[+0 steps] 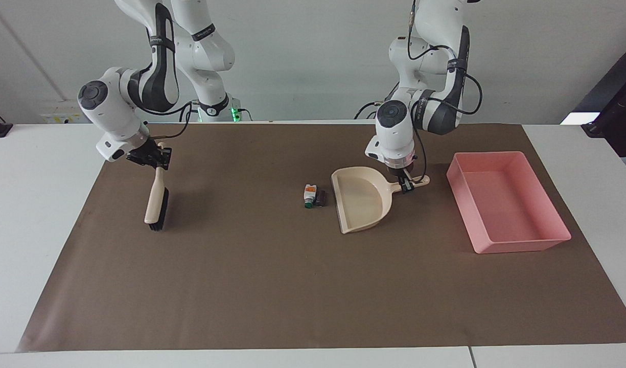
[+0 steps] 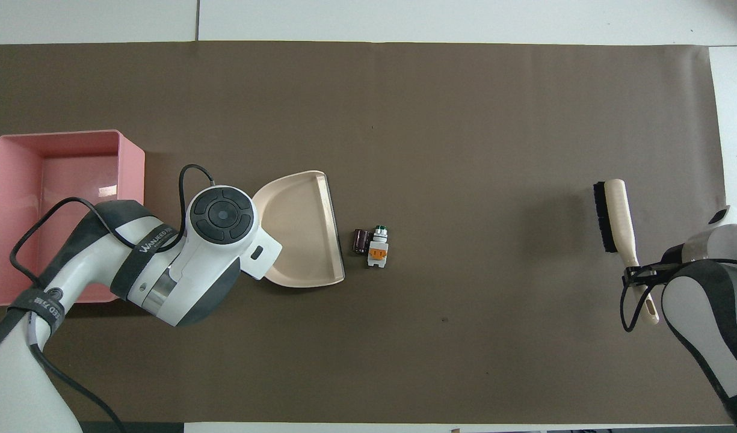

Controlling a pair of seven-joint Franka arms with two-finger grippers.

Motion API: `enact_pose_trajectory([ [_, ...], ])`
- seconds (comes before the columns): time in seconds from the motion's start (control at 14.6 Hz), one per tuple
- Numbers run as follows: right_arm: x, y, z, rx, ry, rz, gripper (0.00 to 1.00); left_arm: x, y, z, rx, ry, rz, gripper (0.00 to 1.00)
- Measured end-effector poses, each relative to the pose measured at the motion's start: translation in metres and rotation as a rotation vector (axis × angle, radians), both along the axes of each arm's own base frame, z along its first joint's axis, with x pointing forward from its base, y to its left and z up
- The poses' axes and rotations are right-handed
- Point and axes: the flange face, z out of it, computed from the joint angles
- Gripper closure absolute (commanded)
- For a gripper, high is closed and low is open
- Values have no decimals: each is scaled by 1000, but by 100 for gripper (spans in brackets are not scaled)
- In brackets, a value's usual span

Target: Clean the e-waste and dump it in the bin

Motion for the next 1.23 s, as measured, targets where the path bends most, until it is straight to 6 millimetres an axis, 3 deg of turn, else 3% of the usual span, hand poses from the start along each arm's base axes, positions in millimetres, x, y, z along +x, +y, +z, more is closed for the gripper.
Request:
enact_pose_trajectory([
  [0.21,22,79,37,-42,-2,-38,100,2,0,3,-4,-8,3,100],
  [0.41,15,169,37,-77,-5,-31,100,12,2,21,17,5,3,100],
  [0.55,4,222,28,-90,-3,29,100,14,3,30,29,30,-37,100],
  [0.75,-15,300,-1,-118,-11,59,100,11,1,27,42,55,-64,100],
  [1.03,-39,365,-32,-148,-1,111,100,-2,-22,7,96,79,-134,100],
  [1.23,-42,423,-43,-164,-18,112,100,-8,-30,0,112,80,-140,100],
])
